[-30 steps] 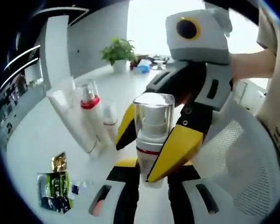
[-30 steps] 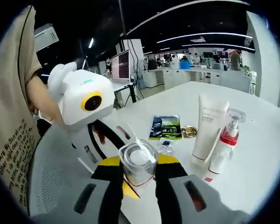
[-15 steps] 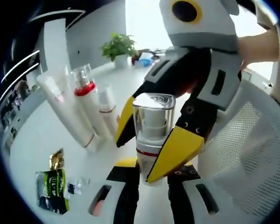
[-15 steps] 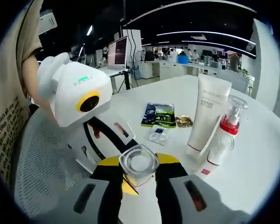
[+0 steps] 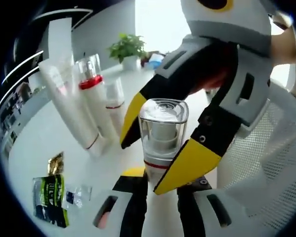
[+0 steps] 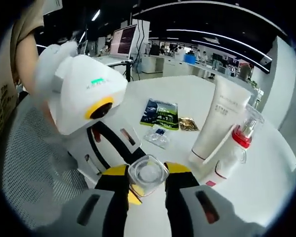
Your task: Arrange the skincare products in the storage area until every visible bottle or jar stands upright without overlapping.
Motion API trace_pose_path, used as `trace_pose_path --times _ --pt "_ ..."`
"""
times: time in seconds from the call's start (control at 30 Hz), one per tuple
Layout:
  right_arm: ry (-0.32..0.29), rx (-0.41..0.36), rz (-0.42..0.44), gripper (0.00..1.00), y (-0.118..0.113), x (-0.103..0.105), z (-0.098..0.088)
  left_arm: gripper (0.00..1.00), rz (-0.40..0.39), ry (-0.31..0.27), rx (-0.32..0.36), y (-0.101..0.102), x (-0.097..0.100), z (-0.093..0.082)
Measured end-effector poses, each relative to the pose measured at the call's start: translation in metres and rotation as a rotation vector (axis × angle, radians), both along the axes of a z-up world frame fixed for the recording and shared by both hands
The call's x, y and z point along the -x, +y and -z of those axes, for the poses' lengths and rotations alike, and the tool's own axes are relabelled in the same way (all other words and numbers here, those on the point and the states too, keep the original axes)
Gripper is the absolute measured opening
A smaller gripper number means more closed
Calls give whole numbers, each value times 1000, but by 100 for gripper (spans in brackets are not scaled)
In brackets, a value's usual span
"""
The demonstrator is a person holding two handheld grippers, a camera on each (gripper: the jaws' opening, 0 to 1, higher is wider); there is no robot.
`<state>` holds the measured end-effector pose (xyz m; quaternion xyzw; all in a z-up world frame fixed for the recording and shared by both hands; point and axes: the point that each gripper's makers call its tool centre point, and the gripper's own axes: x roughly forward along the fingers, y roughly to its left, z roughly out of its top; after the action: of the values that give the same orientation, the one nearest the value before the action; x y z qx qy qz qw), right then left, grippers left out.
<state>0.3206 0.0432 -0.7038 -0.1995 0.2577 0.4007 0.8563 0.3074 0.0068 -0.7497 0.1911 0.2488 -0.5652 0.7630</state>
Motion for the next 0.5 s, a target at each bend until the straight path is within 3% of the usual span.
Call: trace_pose_path --times 0.23,0.5 --pt "-38 38 42 28 -2 -5 0 19 20 -13 7 -1 -4 2" --pt "-30 17 73 29 -5 -11 2 19 35 0 10 -3 -7 3"
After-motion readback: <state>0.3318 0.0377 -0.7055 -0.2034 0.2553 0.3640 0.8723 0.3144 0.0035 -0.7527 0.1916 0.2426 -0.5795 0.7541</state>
